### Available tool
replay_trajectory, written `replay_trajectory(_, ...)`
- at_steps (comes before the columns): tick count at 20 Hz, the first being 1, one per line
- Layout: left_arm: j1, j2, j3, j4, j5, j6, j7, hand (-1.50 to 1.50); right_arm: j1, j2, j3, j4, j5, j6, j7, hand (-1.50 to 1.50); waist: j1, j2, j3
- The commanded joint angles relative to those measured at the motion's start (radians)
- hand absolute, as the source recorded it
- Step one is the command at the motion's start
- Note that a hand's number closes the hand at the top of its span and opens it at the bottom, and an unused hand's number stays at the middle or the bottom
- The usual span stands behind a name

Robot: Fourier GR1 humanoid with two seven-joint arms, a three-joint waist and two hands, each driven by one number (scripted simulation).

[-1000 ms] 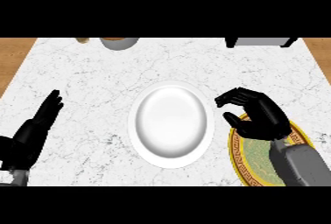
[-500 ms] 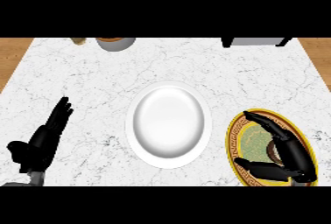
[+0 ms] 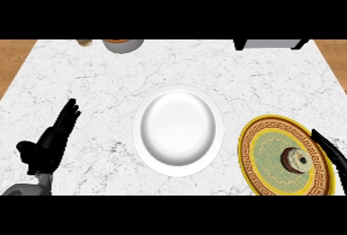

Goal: Pick the cupcake from the plate and place it in the plate

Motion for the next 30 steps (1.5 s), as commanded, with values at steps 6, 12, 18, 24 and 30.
replay_trajectory(6,0.014,0.007,0.03,0.03,0.009,-0.04,-0.026,0.0,0.06,-0.225,-0.016,-0.1,0.226,0.051,0.276,-1.5,0.014,0.003,-0.002)
replay_trajectory(12,-0.04,-0.045,-0.005,-0.027,-0.047,0.004,0.041,0.0,0.006,-0.251,-0.006,-0.143,0.245,0.187,0.475,-1.5,0.016,0.002,0.0)
replay_trajectory(18,-0.012,-0.054,0.035,0.041,-0.06,-0.032,-0.007,0.0,0.023,-0.216,0.003,-0.163,0.347,0.234,0.572,-1.5,0.011,0.001,0.001)
replay_trajectory(24,-0.03,-0.086,0.037,-0.001,-0.074,-0.028,0.032,0.0,-0.071,-0.196,0.042,-0.072,0.467,0.296,0.628,-1.5,0.019,0.002,0.001)
replay_trajectory(30,-0.005,-0.078,0.101,0.03,-0.098,-0.094,-0.022,0.0,-0.047,-0.112,0.009,-0.067,0.534,0.338,0.584,-1.5,0.011,0.001,0.001)
